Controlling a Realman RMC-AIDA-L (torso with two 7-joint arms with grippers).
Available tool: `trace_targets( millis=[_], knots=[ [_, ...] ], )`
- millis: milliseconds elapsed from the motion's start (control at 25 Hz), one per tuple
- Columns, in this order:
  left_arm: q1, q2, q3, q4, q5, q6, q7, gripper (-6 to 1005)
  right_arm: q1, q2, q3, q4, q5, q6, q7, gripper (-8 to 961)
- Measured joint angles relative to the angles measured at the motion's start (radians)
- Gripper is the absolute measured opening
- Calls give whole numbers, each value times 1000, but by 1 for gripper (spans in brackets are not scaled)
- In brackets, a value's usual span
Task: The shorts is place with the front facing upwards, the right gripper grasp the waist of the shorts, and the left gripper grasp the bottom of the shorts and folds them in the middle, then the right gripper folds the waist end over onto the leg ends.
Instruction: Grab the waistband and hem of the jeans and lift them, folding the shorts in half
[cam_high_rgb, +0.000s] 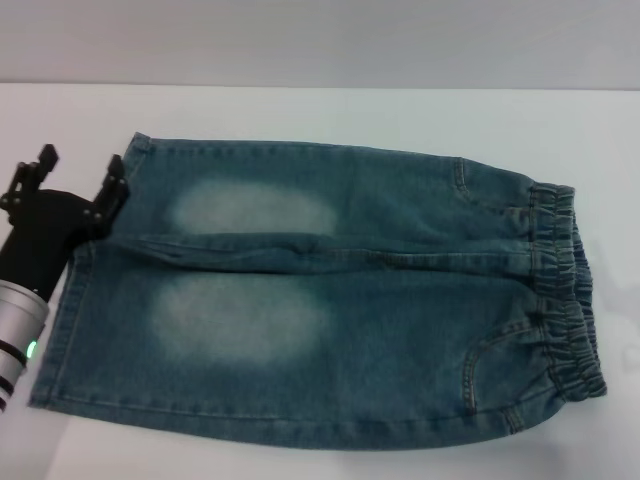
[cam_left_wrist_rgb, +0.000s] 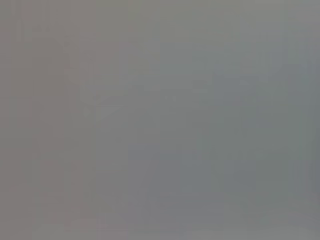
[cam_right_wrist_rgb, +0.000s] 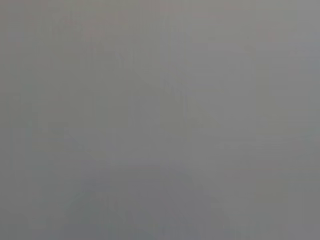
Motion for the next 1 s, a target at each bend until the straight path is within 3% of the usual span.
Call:
trace_targets(
  millis=[520,600,680,800,920,960,1000],
  knots=[
    [-3,4,12,-15,0,4,1,778,-18,-1,0,38,0,-36,0,812],
    [-3,7,9,-32,0,1,1,777,-12,-11,2,64,0,-35,1,812],
    [-6,12,7,-66,2,-6,2,777,-2,-36,7,115,0,-8,11,812],
    [-4,21,-3,-126,5,-48,4,776,17,-129,33,284,1,87,16,812],
    [12,32,-20,-201,6,-115,25,776,35,-268,99,517,2,264,-24,811],
    [32,43,-40,-283,7,-201,65,777,39,-299,118,575,2,319,-41,811],
    [32,43,-40,-283,7,-201,65,777,43,-346,159,660,2,398,-68,811]
  ],
)
